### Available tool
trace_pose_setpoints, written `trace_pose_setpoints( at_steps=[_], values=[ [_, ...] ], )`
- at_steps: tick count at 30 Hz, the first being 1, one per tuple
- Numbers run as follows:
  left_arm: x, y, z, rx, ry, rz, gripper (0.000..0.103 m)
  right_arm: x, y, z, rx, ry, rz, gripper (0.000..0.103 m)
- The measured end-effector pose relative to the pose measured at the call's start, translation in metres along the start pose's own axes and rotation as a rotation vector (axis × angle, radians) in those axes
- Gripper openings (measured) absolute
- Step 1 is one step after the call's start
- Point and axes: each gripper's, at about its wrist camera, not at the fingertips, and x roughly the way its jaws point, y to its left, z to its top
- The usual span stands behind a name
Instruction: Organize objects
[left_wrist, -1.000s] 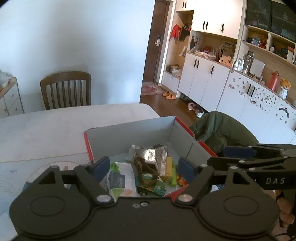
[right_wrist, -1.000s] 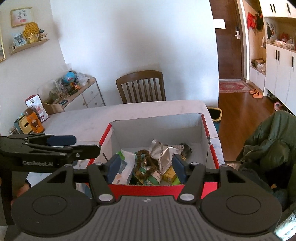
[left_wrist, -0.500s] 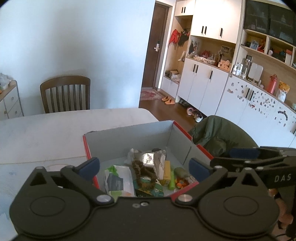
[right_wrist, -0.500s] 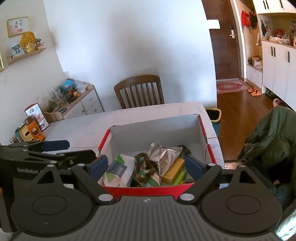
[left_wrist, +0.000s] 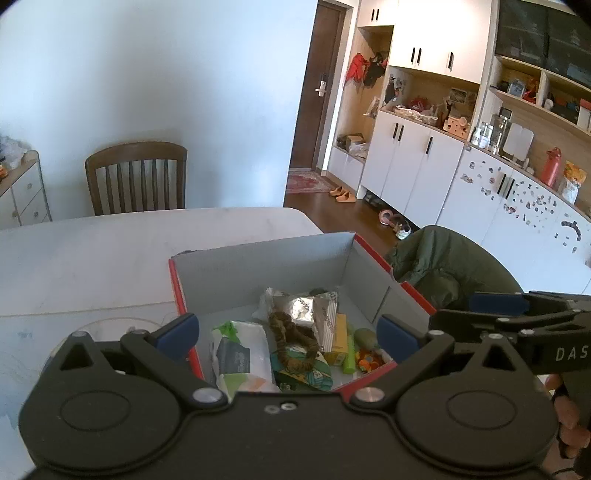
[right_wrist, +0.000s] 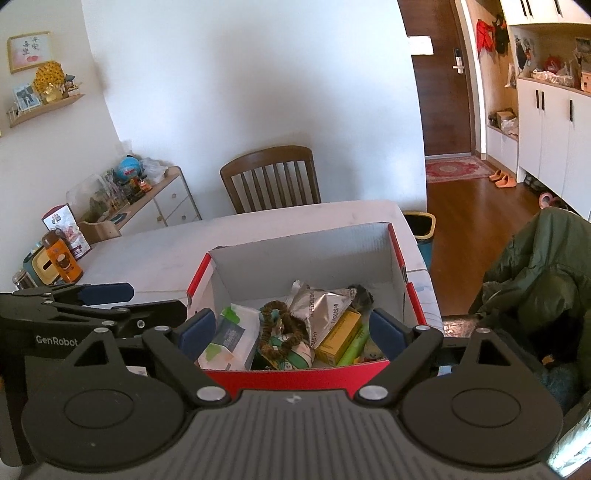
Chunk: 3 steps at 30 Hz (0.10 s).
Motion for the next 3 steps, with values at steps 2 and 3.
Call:
trace_pose_setpoints(
  at_steps=[2,3],
  values=[
    [0.0007,0.0009,0.0002,-0.003,0.006,-0.010,0.102,0.0014,0.0002,0.0000,-0.001,0.002,-0.003,0.091],
    [0.0007,0.0013,0.0000,-0.005,0.007,-0.012,0.102,0.0019,0.0000,-0.0001,0.000,0.003,-0.003,0.091]
  ],
)
